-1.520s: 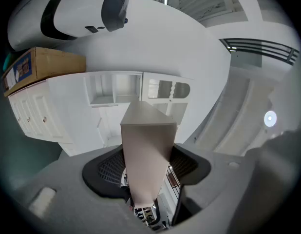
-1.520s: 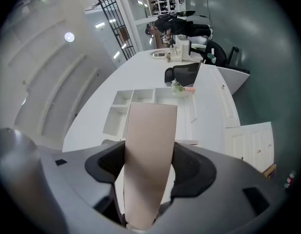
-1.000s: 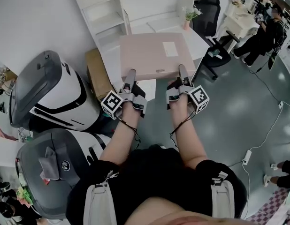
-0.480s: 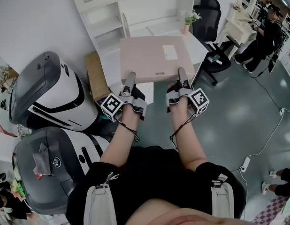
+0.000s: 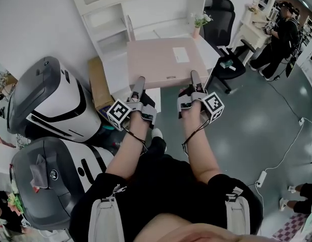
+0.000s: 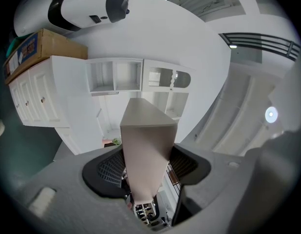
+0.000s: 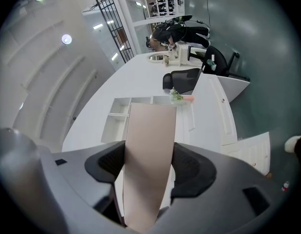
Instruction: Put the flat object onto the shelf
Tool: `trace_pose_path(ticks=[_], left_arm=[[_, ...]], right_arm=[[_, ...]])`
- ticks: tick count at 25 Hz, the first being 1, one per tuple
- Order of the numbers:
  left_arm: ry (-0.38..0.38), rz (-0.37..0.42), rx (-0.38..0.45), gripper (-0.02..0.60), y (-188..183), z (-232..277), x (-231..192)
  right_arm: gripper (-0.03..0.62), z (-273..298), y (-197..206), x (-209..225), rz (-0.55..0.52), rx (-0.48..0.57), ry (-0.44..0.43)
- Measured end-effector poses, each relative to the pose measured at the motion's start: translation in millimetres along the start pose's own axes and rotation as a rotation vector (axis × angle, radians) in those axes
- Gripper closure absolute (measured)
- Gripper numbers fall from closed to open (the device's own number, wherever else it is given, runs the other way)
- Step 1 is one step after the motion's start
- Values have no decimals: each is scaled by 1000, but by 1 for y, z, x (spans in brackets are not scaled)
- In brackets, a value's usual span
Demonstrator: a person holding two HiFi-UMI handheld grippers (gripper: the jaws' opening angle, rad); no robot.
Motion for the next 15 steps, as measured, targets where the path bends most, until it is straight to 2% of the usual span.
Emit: trace_pose_path(ticks=[15], left_arm=[[8, -2, 5, 296, -19, 68, -46]], right_arm=[[304, 87, -22, 3, -16, -18, -13]])
Point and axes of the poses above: the fingertips, and each gripper's own axes: z forward along the fingers, x to its right, y out of its underside, the point moved 9 cm from there along -z, backward along the fingers, and after that the axes turned 12 degrees about y, right-handed, at the moved point
